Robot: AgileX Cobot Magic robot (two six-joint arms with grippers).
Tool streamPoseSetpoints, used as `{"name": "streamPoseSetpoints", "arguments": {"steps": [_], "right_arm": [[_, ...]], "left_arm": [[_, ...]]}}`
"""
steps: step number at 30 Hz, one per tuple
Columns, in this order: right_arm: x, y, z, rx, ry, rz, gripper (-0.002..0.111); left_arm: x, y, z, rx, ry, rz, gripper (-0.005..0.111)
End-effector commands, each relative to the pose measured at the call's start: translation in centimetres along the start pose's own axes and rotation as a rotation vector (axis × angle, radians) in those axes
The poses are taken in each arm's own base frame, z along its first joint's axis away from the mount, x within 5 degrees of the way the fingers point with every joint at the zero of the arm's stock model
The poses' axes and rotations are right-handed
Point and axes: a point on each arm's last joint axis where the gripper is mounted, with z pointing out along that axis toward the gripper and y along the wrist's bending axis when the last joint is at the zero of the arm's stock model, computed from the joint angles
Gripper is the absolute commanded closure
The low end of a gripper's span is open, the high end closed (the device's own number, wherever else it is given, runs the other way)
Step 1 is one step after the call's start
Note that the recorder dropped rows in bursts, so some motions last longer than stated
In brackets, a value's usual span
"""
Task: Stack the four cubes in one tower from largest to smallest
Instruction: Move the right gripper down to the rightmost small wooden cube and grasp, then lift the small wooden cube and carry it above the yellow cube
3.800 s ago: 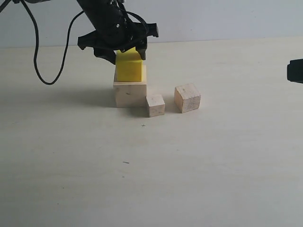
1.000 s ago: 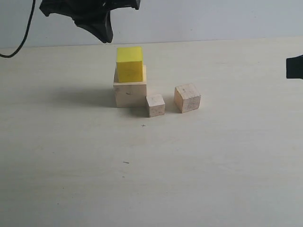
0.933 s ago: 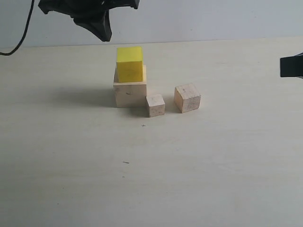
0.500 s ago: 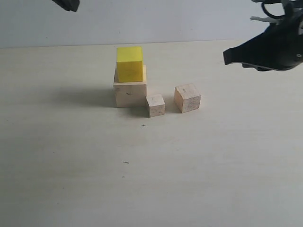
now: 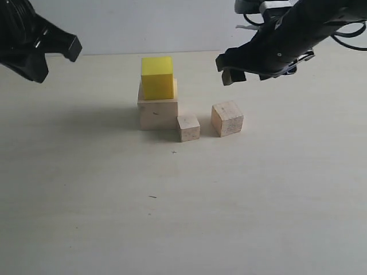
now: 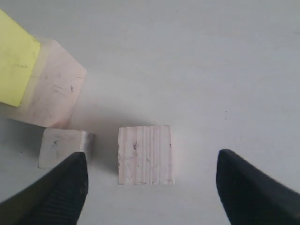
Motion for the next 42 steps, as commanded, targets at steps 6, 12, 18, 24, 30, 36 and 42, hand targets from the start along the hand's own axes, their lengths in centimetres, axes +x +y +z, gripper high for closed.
{"name": "streamPoseSetpoints", "arguments": {"steps": [6,12,18,24,30,36,42], "right_arm": [[-0.2,1.3,4.8,-0.042,0.082,-0.099,0.036],[-0.6,1.6,6.6,-0.041,0.094,-0.130,0.036],[-0.5,1.3,6.8,-0.008,0.096,-0.180,0.036],[-0.3,1.1,7.1,0.005,0.109,-0.161,0.036],[0.7,0.9,8.4,0.007,0.180,-0.141,0.036],[0.8,0.9,8.6,0.009,0.184,-0.131,0.039],[1.0,0.9,8.5,0.008,0.210,-0.130,0.090]], "left_arm": [[0.9,0.1,0.7,-0.010,0.031,-0.017,0.097],[0.9,0.1,0.7,-0.007,0.032,-0.018,0.097],[0.9,0.1,0.7,-0.005,0.033,-0.019,0.097],[0.9,0.1,0.7,-0.005,0.033,-0.019,0.097],[0.9,0.1,0.7,-0.002,0.029,-0.020,0.097],[0.9,0.1,0.7,-0.002,0.029,-0.020,0.097],[0.9,0.1,0.7,-0.002,0.029,-0.020,0.097]]}}
